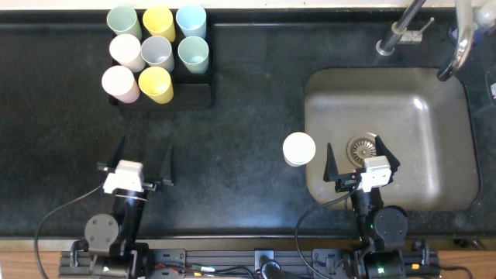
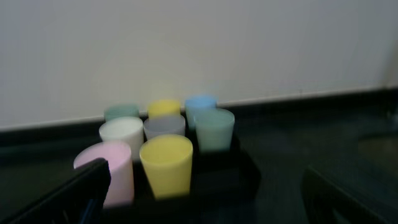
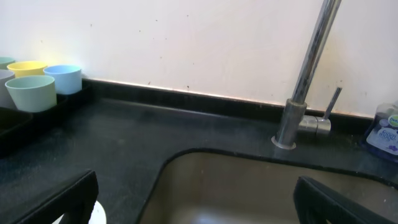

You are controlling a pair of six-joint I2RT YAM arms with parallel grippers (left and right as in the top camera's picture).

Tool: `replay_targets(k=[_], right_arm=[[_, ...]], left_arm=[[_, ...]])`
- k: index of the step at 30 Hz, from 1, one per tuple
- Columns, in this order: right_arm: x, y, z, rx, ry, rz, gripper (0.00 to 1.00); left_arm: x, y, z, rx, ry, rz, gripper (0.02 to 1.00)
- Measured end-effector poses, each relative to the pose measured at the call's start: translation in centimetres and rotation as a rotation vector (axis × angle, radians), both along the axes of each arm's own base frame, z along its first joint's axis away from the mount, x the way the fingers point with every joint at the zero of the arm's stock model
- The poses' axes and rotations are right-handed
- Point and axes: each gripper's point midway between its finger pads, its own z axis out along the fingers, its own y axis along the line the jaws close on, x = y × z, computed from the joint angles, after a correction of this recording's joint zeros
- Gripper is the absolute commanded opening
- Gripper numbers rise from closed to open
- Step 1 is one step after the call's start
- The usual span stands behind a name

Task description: Store Cups

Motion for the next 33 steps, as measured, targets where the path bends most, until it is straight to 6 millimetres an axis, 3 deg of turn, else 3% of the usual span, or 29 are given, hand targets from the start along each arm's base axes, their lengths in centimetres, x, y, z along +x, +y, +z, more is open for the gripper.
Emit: replay_targets(k=[4, 33], right_arm=[[0.0, 0.0, 0.0, 0.0, 0.0, 0.0, 0.996], [0.0, 0.0, 0.0, 0.0, 0.0, 0.0, 0.996]], left_arm=[[0.0, 0.0, -3.1, 0.012, 0.124, 0.001, 1.0], [0.0, 0.0, -3.2, 0.012, 0.127, 0.0, 0.998]])
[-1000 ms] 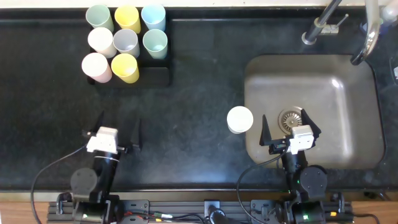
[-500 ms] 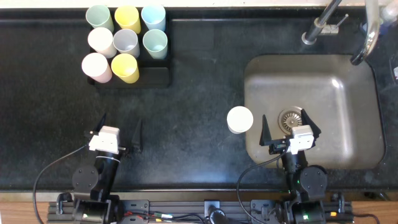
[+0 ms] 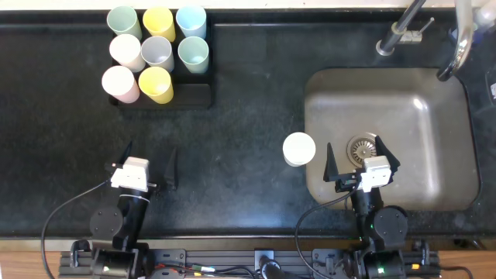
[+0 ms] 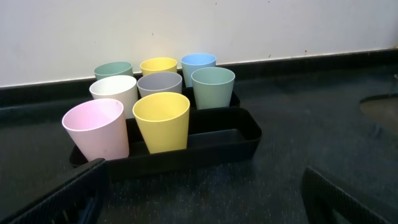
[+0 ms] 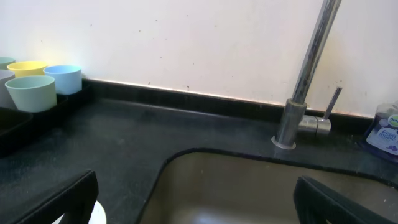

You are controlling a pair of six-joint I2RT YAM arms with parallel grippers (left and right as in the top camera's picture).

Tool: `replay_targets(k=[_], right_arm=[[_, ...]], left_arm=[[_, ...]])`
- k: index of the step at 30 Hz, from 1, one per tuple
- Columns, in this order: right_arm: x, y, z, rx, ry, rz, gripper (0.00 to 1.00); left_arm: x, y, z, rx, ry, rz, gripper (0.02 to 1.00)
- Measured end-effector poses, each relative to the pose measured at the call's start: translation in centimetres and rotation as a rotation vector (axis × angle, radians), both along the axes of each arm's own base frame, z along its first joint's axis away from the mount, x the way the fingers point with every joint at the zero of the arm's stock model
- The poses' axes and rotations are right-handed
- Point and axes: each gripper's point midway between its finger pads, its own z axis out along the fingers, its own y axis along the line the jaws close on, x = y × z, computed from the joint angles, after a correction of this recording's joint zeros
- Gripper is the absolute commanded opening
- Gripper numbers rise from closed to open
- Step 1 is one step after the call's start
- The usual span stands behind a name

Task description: Store Cups

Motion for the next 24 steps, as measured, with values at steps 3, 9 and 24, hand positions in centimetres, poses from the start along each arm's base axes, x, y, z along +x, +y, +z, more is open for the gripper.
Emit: replay_targets(k=[3, 9, 24], right_arm=[[0.0, 0.0, 0.0, 0.0, 0.0, 0.0, 0.998], [0.0, -0.1, 0.8, -0.004, -0.025, -0.005, 0.996], [0.9, 0.1, 12.7, 0.014, 0.578, -0.029, 0.998]], left_arm=[[0.0, 0.0, 0.0, 0.0, 0.0, 0.0, 1.0], [0.0, 0.0, 0.0, 0.0, 0.0, 0.0, 1.0], [0.0, 0.0, 0.0, 0.0, 0.0, 0.0, 1.0]])
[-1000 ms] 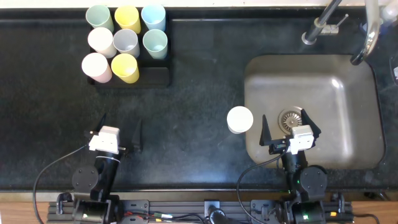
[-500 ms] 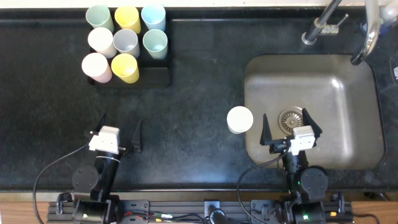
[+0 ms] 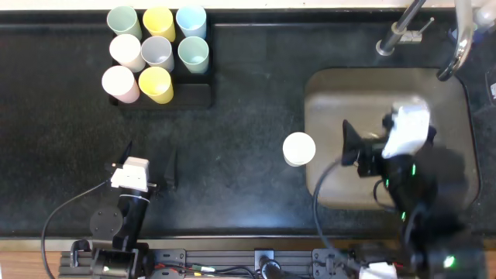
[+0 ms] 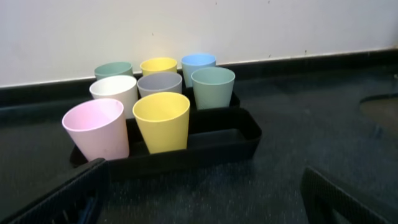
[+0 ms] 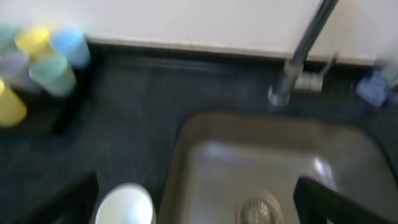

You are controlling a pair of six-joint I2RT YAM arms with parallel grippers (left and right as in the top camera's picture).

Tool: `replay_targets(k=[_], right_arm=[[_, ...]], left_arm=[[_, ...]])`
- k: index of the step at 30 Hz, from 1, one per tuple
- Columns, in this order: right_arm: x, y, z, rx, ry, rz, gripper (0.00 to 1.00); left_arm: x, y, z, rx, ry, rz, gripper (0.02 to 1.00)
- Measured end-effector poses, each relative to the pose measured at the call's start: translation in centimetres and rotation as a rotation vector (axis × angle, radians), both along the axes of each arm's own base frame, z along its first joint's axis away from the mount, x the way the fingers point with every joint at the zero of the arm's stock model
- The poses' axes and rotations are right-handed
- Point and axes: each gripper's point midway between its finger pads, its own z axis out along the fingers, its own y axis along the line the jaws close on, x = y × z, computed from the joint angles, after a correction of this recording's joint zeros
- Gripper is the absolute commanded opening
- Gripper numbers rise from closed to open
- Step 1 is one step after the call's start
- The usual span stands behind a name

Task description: Store Cups

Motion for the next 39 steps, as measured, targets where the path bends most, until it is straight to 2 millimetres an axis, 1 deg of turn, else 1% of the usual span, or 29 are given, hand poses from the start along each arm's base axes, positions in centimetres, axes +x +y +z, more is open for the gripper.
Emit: replay_targets(k=[2, 4, 6, 8, 11, 13, 16, 19, 21, 25, 28, 29, 32, 34, 35, 36, 37, 39], right_arm=[[0.5, 0.3, -0.9, -0.005, 0.135, 0.004, 0.998], [1.0, 0.8, -2.5, -0.001, 0.278, 0.019, 0.998], [1.3, 1.4, -4.9, 0.011, 0.444, 0.039, 0.996], [1.2, 2.1, -7.6, 0.022, 0.604, 0.055, 0.996], [0.5, 3.0, -11.3, 0.027, 0.82, 0.074, 0.996], [0.1, 3.9, -13.2, 0.018, 0.927, 0.098, 0.998], [-0.1, 5.2, -15.0, 0.006, 1.013, 0.118, 0.998], [0.4, 6.1, -16.2, 0.008, 1.044, 0.12, 0.998], [0.7, 6.3, -17.0, 0.007, 1.061, 0.107, 0.991], [0.8, 6.2, -18.6, -0.026, 1.114, 0.073, 0.974], [0.7, 6.2, -19.6, -0.055, 1.15, 0.063, 0.936], [0.7, 6.3, -19.9, -0.065, 1.158, 0.063, 0.919], [0.7, 6.1, -20.5, -0.096, 1.174, 0.056, 0.818], [0.8, 5.9, -20.8, -0.11, 1.177, 0.056, 0.665], [0.8, 5.9, -20.8, -0.115, 1.178, 0.055, 0.535], [0.8, 5.8, -20.9, -0.118, 1.176, 0.052, 0.43], [0.9, 5.8, -20.9, -0.121, 1.174, 0.052, 0.364], [1.2, 5.8, -20.9, -0.123, 1.163, 0.053, 0.349]], left_arm=[[0.0, 0.0, 0.0, 0.0, 0.0, 0.0, 1.0], [0.0, 0.0, 0.0, 0.0, 0.0, 0.0, 1.0], [0.0, 0.0, 0.0, 0.0, 0.0, 0.0, 1.0], [0.0, 0.0, 0.0, 0.0, 0.0, 0.0, 1.0], [0.0, 0.0, 0.0, 0.0, 0.0, 0.0, 1.0], [0.0, 0.0, 0.0, 0.0, 0.0, 0.0, 1.0], [0.0, 0.0, 0.0, 0.0, 0.0, 0.0, 1.0], [0.0, 0.0, 0.0, 0.0, 0.0, 0.0, 1.0], [0.0, 0.0, 0.0, 0.0, 0.0, 0.0, 0.998], [0.0, 0.0, 0.0, 0.0, 0.0, 0.0, 1.0], [0.0, 0.0, 0.0, 0.0, 0.0, 0.0, 1.0], [0.0, 0.0, 0.0, 0.0, 0.0, 0.0, 1.0], [0.0, 0.0, 0.0, 0.0, 0.0, 0.0, 1.0], [0.0, 0.0, 0.0, 0.0, 0.0, 0.0, 1.0], [0.0, 0.0, 0.0, 0.0, 0.0, 0.0, 1.0], [0.0, 0.0, 0.0, 0.0, 0.0, 0.0, 1.0], [0.0, 0.0, 0.0, 0.0, 0.0, -0.001, 0.998], [0.0, 0.0, 0.0, 0.0, 0.0, 0.0, 1.0]])
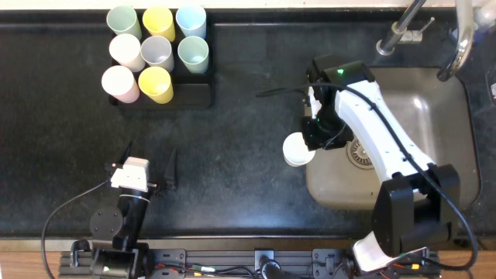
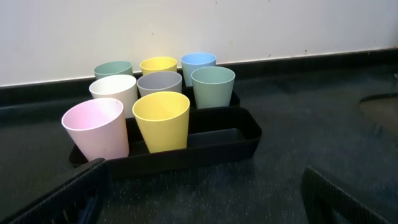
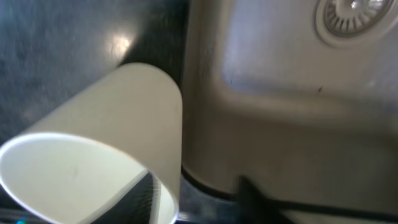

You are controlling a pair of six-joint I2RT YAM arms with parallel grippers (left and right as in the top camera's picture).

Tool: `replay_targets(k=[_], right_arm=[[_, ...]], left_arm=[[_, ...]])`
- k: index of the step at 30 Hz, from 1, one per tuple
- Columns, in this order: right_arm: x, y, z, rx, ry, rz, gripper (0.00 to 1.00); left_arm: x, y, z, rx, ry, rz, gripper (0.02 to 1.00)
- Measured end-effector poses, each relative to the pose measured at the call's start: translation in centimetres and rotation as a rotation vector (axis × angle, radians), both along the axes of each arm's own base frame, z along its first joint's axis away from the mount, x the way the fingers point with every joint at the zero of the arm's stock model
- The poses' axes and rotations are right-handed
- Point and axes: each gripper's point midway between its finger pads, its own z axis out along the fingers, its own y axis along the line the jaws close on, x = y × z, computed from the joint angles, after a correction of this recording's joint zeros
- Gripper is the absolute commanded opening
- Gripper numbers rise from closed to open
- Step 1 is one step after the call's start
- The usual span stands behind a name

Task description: Store Cups

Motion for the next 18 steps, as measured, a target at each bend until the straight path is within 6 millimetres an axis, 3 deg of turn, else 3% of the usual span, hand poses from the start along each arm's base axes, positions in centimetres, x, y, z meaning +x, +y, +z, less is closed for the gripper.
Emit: replay_targets(k=[12, 14, 16, 18], right_arm=[[1.5, 0.6, -0.5, 0.017, -0.066, 0.009, 0.327], [1.2, 0.8, -0.8, 0.016, -0.06, 0.02, 0.264], [0.9, 0.9, -1.0, 0.016, -0.054, 0.036, 0.117], [1.1, 1.0, -1.1, 0.016, -0.06, 0.033, 0.045]], left_arm=[[0.0, 0.0, 0.0, 0.0, 0.0, 0.0, 1.0], [0.0, 0.0, 0.0, 0.0, 0.0, 0.0, 1.0], [0.0, 0.0, 0.0, 0.0, 0.0, 0.0, 1.0], [0.0, 0.0, 0.0, 0.0, 0.0, 0.0, 1.0]])
